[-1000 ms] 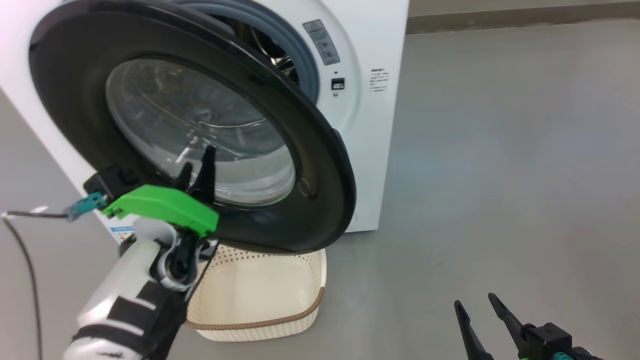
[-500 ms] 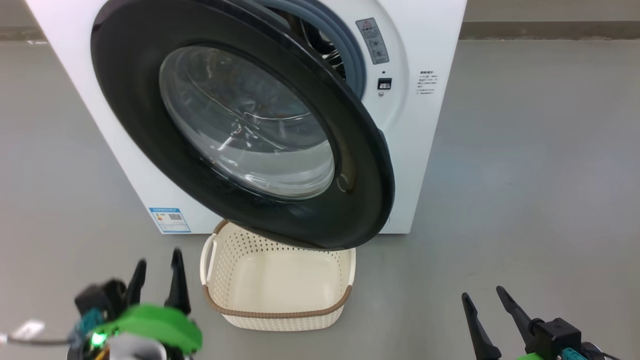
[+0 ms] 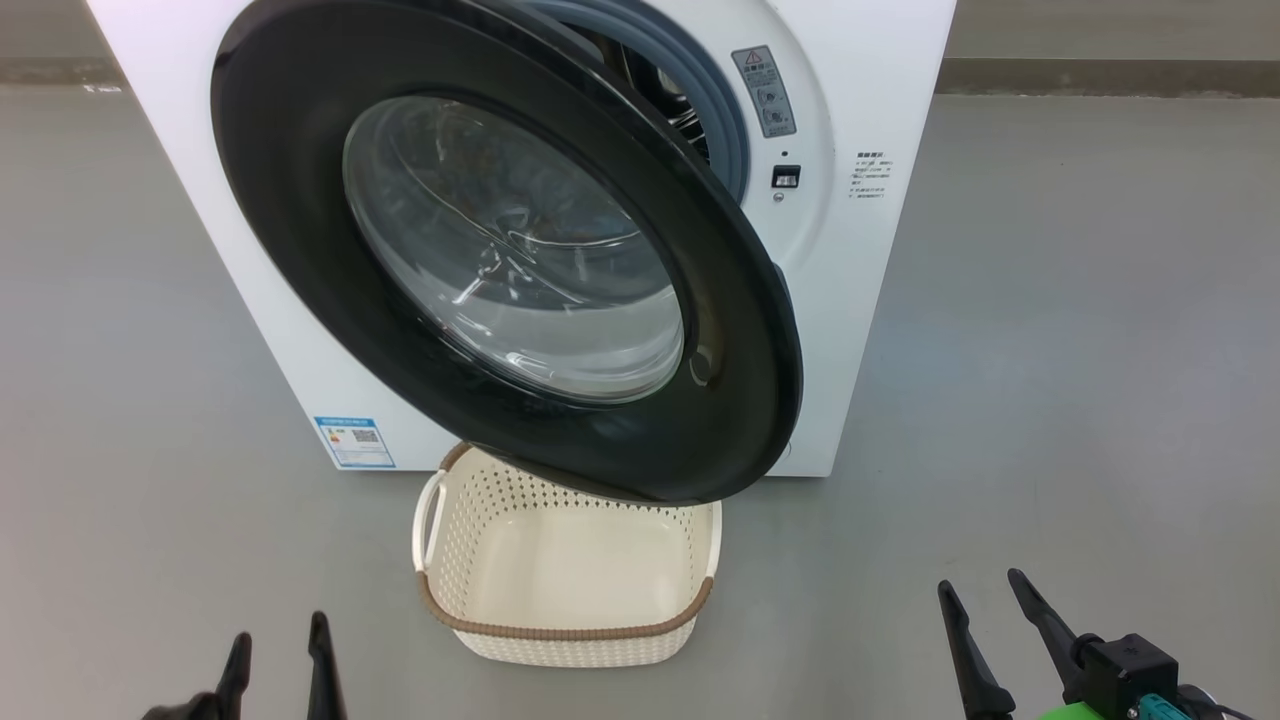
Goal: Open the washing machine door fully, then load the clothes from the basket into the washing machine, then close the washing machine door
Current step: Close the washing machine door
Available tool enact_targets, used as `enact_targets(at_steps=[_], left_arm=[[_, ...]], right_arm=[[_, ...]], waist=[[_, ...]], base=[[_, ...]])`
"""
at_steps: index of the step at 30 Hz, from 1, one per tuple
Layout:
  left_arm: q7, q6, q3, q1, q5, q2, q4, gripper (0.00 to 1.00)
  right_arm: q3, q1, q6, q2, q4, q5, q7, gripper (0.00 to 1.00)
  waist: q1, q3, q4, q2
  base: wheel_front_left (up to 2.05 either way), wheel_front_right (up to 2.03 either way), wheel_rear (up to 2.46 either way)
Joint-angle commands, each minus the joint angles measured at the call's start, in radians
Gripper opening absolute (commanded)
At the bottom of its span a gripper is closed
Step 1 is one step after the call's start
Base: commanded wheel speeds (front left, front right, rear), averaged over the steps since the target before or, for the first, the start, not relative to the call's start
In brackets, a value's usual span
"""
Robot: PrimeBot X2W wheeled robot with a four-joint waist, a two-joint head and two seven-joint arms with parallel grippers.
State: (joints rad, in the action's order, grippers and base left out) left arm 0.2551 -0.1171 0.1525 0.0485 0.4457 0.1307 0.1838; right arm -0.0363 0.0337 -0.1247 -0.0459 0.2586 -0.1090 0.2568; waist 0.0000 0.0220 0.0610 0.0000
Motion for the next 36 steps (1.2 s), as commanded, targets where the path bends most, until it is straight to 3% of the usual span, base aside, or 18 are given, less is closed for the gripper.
enact_targets(at_steps=[1,4,5,8,17,27,36], left_arm=[[0.007,0.008,-0.050,-0.006,-0.020,0.004,-0.034,1.00],[0.007,0.020,-0.074,0.012,-0.037,-0.005,-0.040,1.00],[0.007,0.024,-0.081,0.016,-0.041,-0.009,-0.041,1.00],[0.007,0.033,-0.102,0.022,-0.056,-0.019,-0.046,1.00],[0.007,0.056,-0.140,0.036,-0.081,-0.051,-0.054,1.00],[0.007,0.062,-0.163,0.053,-0.085,-0.074,-0.084,1.00],[0.007,0.059,-0.144,0.059,-0.085,-0.080,-0.100,1.00]], right_arm=[[0.024,-0.048,-0.006,-0.004,-0.023,-0.008,0.005,1.00],[0.022,-0.051,-0.006,-0.004,-0.021,-0.007,0.005,0.98],[0.022,-0.052,-0.006,-0.004,-0.022,-0.005,0.005,0.60],[0.027,-0.053,-0.006,-0.004,-0.023,-0.003,0.005,0.00],[0.033,-0.064,-0.006,-0.004,-0.027,-0.006,0.005,0.00],[-0.031,-0.137,-0.006,-0.004,-0.022,-0.031,0.005,0.00],[-0.005,-0.327,-0.006,-0.004,-0.212,-0.070,0.005,0.00]], waist=[[0.0000,0.002,-0.002,0.0000],[0.0000,0.004,-0.004,0.0000],[0.0000,0.004,-0.004,0.0000],[0.0000,0.006,-0.005,0.0000],[0.0000,0.003,-0.009,0.0000],[0.0000,-0.009,-0.002,0.0000],[0.0000,-0.030,0.018,0.0000]], base=[[0.00,0.00,0.00],[0.00,0.00,0.00],[0.00,0.00,0.00],[0.00,0.00,0.00],[0.00,0.00,0.00],[0.00,0.00,0.00],[0.00,0.00,0.00]])
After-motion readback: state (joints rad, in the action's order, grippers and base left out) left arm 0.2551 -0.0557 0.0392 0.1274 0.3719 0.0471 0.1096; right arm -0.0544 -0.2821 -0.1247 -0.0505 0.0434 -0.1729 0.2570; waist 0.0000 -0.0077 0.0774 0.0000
